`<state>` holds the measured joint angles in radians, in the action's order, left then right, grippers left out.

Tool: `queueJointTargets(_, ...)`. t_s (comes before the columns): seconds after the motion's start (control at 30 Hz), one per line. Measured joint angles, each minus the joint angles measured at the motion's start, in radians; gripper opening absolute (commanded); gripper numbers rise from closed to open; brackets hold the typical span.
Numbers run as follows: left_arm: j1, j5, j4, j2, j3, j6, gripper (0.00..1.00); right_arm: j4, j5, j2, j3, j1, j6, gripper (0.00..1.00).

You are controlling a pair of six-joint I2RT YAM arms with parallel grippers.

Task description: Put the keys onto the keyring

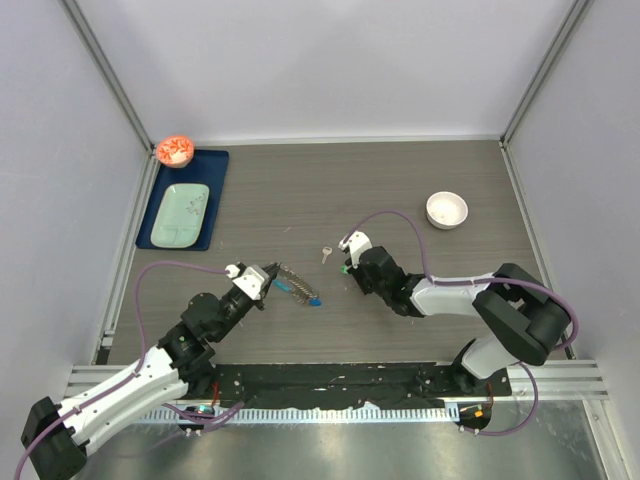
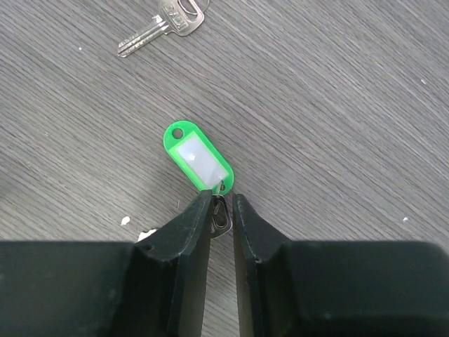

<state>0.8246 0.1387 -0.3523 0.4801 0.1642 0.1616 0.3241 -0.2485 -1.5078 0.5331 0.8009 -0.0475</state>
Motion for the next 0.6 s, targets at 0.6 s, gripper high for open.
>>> queueJointTargets(0.6,0.000,-0.048,-0.002,-0.027,-0.010,0.001,0.00,-0.169,0.060,0.279,0.016,-0.005,-0.011,0.01)
